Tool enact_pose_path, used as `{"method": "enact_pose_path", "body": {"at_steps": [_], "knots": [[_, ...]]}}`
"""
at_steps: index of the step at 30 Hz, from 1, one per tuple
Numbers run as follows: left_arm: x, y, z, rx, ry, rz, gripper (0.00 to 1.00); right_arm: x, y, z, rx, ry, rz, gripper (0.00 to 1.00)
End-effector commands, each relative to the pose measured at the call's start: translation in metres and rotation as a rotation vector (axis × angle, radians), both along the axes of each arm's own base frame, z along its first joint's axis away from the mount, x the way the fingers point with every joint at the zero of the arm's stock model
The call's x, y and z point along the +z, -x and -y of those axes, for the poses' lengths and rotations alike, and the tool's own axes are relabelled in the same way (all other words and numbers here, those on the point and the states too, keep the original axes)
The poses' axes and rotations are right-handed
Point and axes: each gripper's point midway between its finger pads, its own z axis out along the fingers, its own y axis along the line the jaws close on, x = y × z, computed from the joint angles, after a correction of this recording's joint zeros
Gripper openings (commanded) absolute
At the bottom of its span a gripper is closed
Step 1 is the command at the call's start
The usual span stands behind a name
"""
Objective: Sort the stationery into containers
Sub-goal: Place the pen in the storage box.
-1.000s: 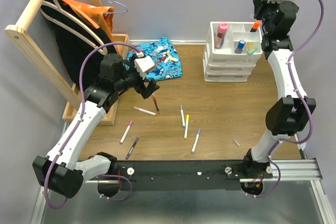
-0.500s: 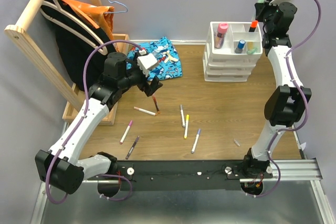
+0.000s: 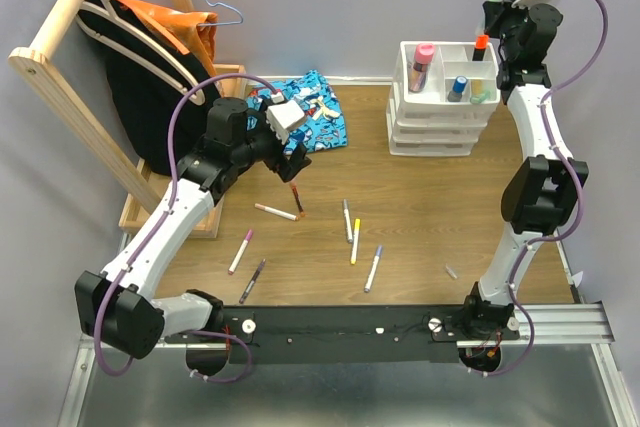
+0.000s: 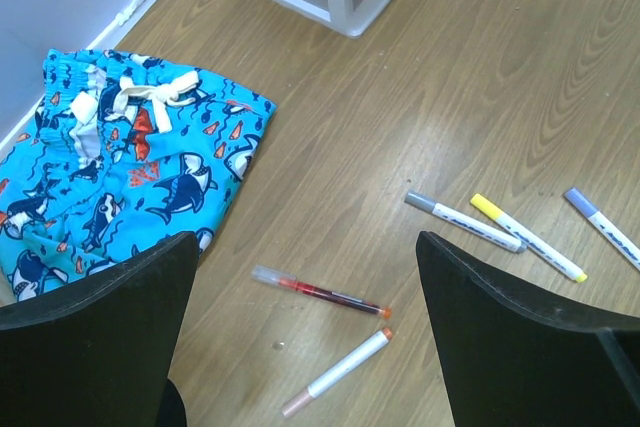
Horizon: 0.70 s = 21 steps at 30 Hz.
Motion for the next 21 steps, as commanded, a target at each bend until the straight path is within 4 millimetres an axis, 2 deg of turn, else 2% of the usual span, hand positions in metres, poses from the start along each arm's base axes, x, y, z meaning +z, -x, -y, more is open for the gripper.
{"method": "enact_pose_path", "body": {"at_steps": [1, 4, 5, 7, 8, 10, 12, 15, 17, 19, 21], "knots": [[0.017, -0.008, 0.004, 0.011, 0.020, 0.046, 0.99, 0.023, 0.007, 0.003, -0.019, 0.014, 0.036, 0.01], [0.017, -0.008, 0.005, 0.010, 0.021, 0.045, 0.99, 0.034, 0.016, 0.006, -0.037, 0.055, 0.060, 0.00], [0.017, -0.008, 0.006, 0.010, 0.021, 0.044, 0.99, 0.025, 0.017, 0.007, -0.042, 0.061, 0.045, 0.01], [0.016, -0.008, 0.006, 0.007, 0.022, 0.045, 0.99, 0.029, 0.023, 0.009, -0.057, 0.073, 0.058, 0.01], [0.015, -0.007, 0.007, 0.007, 0.023, 0.041, 0.99, 0.021, 0.024, 0.010, -0.061, 0.076, 0.043, 0.01], [0.014, -0.006, 0.007, 0.006, 0.025, 0.039, 0.99, 0.022, 0.027, 0.013, -0.082, 0.075, 0.056, 0.01], [0.014, -0.005, 0.007, 0.007, 0.025, 0.036, 0.99, 0.034, 0.034, 0.013, -0.089, 0.079, 0.088, 0.01], [0.013, -0.004, 0.006, 0.008, 0.023, 0.034, 0.99, 0.068, 0.043, 0.010, -0.076, 0.100, 0.162, 0.01], [0.013, -0.004, 0.007, 0.006, 0.023, 0.038, 0.99, 0.079, 0.045, 0.010, -0.079, 0.103, 0.179, 0.00], [0.012, -0.004, 0.008, 0.005, 0.026, 0.038, 0.99, 0.084, 0.046, 0.013, -0.097, 0.112, 0.189, 0.01], [0.013, -0.004, 0.008, 0.003, 0.031, 0.040, 0.99, 0.080, 0.046, 0.016, -0.114, 0.123, 0.181, 0.00]]}}
